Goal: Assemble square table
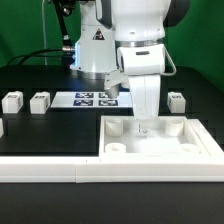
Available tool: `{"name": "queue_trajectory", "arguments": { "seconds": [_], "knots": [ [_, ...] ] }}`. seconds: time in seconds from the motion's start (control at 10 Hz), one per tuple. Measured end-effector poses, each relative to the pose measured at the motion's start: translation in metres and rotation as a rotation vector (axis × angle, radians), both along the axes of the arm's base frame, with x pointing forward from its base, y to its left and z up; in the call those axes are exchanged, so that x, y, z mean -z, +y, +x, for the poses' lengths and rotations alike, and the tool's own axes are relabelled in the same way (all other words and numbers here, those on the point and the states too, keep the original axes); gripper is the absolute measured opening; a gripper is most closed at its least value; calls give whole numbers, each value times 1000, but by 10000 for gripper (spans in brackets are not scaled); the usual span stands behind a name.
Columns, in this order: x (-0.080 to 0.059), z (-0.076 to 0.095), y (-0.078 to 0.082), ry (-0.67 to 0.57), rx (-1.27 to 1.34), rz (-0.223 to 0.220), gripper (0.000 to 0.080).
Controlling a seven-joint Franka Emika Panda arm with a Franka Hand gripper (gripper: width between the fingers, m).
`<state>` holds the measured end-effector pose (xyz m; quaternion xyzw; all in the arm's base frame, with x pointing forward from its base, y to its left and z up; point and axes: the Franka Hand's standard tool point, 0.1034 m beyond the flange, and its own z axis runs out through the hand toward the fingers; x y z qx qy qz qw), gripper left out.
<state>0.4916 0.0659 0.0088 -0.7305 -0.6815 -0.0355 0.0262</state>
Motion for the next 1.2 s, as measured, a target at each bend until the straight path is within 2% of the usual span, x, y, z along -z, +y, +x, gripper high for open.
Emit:
{"name": "queue_trajectory", "arguments": {
  "seconds": [0.6, 0.8, 1.1, 1.2],
  "knots": [
    [-2, 0, 1, 0, 36, 1, 649],
    [-27, -15, 20, -7, 199, -9, 649],
    [-56, -21, 67, -4, 559, 0, 649],
    [-56, -20, 68, -11, 602, 17, 649]
  ]
}}
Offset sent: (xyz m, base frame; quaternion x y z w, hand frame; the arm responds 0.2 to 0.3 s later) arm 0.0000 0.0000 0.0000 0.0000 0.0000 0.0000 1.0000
